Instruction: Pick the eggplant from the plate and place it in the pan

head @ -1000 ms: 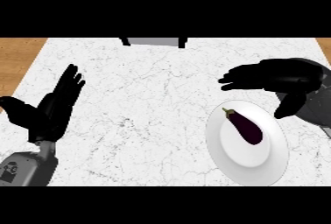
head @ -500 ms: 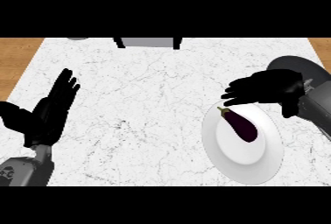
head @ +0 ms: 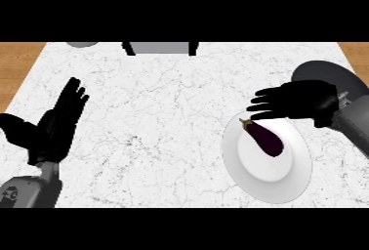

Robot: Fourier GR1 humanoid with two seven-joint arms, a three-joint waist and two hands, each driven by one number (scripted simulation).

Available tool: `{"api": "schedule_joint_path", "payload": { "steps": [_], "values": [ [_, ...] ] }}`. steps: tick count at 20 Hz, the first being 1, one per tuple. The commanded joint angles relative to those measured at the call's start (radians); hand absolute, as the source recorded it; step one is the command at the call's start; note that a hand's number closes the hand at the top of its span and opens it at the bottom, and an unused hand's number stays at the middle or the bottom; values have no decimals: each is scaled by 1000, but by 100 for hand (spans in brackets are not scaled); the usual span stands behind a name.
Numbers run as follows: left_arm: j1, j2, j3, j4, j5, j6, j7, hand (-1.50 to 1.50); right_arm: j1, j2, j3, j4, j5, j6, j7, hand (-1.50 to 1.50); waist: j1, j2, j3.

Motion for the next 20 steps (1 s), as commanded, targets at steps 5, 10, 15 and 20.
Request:
{"api": "schedule_joint_path", "payload": {
  "steps": [5, 10, 15, 20],
  "values": [
    [5, -6, 31, -43, -28, -16, 46, 0, 103, 17, -63, -169, 72, 105, 10, -150, -6, -2, 0],
    [-22, -57, 31, 48, -59, -32, -10, 0, 127, 136, -71, -131, 191, 93, 113, -150, -5, 0, 0],
    [-17, -40, 81, 3, -40, -63, 40, 0, 115, 172, -139, -57, 260, 93, 72, -150, 0, 1, 0],
    [25, -51, 82, -70, -65, -67, 71, 0, 146, 237, -154, -42, 336, 100, 64, -150, 1, 0, 0]
  ]
}}
